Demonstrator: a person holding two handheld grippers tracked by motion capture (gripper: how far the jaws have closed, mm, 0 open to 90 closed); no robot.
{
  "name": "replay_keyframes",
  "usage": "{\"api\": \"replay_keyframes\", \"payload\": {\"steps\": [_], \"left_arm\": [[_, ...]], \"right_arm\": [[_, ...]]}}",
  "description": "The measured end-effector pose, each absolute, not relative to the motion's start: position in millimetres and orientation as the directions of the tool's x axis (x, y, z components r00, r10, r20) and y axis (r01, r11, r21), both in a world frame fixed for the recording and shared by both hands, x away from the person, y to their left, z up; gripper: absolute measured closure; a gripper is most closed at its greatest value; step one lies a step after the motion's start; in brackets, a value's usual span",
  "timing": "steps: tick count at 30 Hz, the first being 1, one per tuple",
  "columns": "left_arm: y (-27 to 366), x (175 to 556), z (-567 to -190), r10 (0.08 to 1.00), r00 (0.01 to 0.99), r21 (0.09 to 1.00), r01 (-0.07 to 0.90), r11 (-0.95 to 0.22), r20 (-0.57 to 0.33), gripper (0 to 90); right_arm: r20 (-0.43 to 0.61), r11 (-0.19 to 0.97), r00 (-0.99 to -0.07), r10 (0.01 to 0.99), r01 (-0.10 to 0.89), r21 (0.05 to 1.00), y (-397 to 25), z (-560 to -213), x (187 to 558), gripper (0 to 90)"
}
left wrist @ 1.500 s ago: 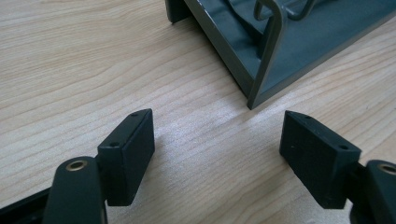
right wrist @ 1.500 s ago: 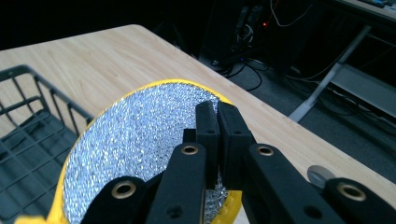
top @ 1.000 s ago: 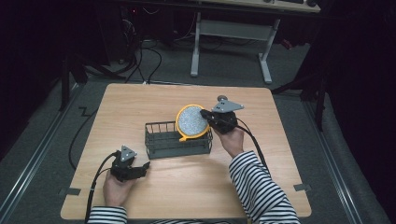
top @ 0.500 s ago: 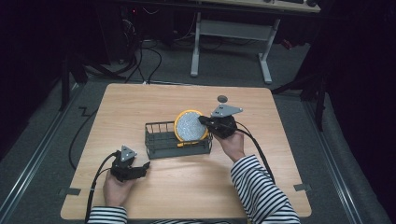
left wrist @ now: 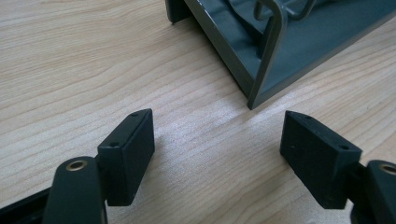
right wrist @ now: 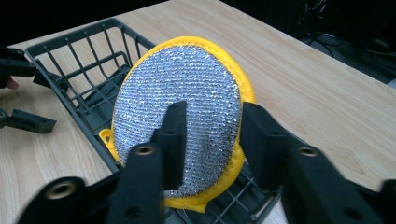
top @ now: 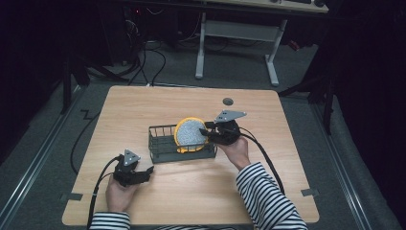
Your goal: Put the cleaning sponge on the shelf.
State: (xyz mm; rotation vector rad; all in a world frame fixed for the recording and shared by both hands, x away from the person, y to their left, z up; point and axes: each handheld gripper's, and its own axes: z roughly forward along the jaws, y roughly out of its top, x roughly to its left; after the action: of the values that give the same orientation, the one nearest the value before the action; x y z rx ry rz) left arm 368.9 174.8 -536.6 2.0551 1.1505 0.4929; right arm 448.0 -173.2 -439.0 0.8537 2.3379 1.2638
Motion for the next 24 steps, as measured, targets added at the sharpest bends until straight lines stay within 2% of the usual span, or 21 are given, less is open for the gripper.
{"api": "replay_keyframes", "payload": {"steps": [3, 7, 14, 24], "left_arm": [[175, 369, -537, 0.849, 0.529, 0.744, 0.574, -0.343, -0.016, 26.5], [175, 369, -537, 0.848, 0.529, 0.743, 0.574, -0.343, -0.016, 26.5], [175, 369, -537, 0.849, 0.529, 0.744, 0.575, -0.342, -0.019, 26.5], [175, 369, -536, 0.848, 0.529, 0.743, 0.576, -0.341, -0.021, 26.5]], "right_arm": [[-0.017, 0.401, -0.742, 0.67, 0.342, 0.85, -178, -435, 445, 54.3], [0.015, 0.348, -0.712, 0.702, 0.36, 0.866, -191, -427, 440, 51.5], [0.036, 0.289, -0.641, 0.767, 0.395, 0.872, -226, -417, 426, 51.6], [0.085, 0.19, -0.536, 0.84, 0.437, 0.879, -282, -420, 403, 52.3]]}}
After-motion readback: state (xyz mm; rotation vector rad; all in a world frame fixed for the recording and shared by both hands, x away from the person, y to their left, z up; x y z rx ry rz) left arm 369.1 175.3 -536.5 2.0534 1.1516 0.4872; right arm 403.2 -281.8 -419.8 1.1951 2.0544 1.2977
